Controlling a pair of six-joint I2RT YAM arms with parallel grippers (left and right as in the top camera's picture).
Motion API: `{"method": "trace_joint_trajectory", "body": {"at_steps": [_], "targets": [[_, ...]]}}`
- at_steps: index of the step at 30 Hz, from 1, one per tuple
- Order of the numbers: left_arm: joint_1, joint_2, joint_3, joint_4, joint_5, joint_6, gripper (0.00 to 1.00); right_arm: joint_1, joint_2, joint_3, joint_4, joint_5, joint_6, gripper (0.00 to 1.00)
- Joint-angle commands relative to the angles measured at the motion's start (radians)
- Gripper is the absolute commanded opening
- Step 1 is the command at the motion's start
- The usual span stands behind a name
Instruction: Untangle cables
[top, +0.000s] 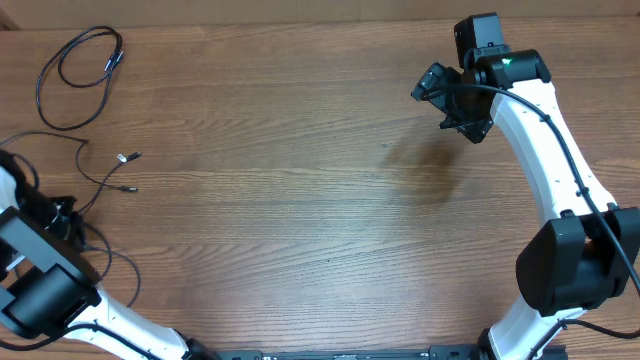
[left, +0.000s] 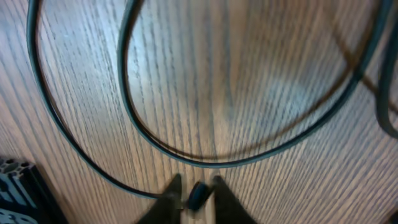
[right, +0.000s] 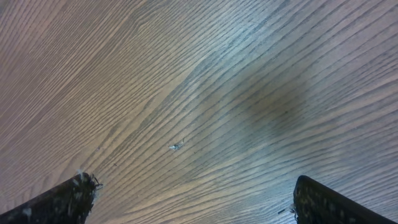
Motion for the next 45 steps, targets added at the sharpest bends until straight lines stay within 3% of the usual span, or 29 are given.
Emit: {"method": "trace_joint_trajectory", "body": {"at_steps": [1, 3, 4, 6, 10, 16, 25, 30, 34, 38, 45], "targets": [[0.015, 0.008, 0.019, 0.002, 0.046, 0.061, 0.33, -0.004, -0.005, 0.006, 0.003, 0.014, -0.005, 1.00], [0.016, 0.008, 0.019, 0.019, 0.113, 0.232, 0.85, -0.004, -0.005, 0.006, 0.003, 0.014, -0.005, 1.00], [0.016, 0.008, 0.019, 0.037, 0.166, 0.338, 1.00, -0.004, -0.005, 0.006, 0.003, 0.014, -0.005, 1.00], [0.016, 0.008, 0.021, 0.045, 0.233, 0.425, 1.00, -0.004, -0.005, 0.006, 0.003, 0.014, -0.005, 1.00], [0.015, 0.003, 0.029, 0.029, 0.332, 0.432, 1.00, -0.004, -0.005, 0.006, 0.003, 0.014, -0.004, 1.00], [-0.077, -0.114, 0.030, -0.004, 0.323, 0.467, 1.00, -0.004, -0.005, 0.006, 0.003, 0.014, -0.005, 1.00], [-0.448, -0.513, 0.030, 0.000, 0.326, 0.522, 1.00, -0.004, -0.005, 0.006, 0.003, 0.014, -0.004, 1.00], [-0.718, -0.731, 0.029, -0.038, 0.322, 0.558, 1.00, -0.004, -0.005, 0.006, 0.003, 0.014, -0.004, 1.00], [-0.910, -0.867, 0.029, -0.094, 0.253, 0.562, 1.00, -0.004, -0.005, 0.006, 0.003, 0.014, -0.005, 1.00], [-0.985, -0.916, 0.029, -0.132, 0.220, 0.562, 1.00, -0.004, -0.005, 0.006, 0.003, 0.014, -0.005, 1.00], [-0.993, -0.907, 0.029, -0.136, 0.220, 0.562, 1.00, -0.004, -0.005, 0.006, 0.003, 0.014, -0.005, 1.00]]}}
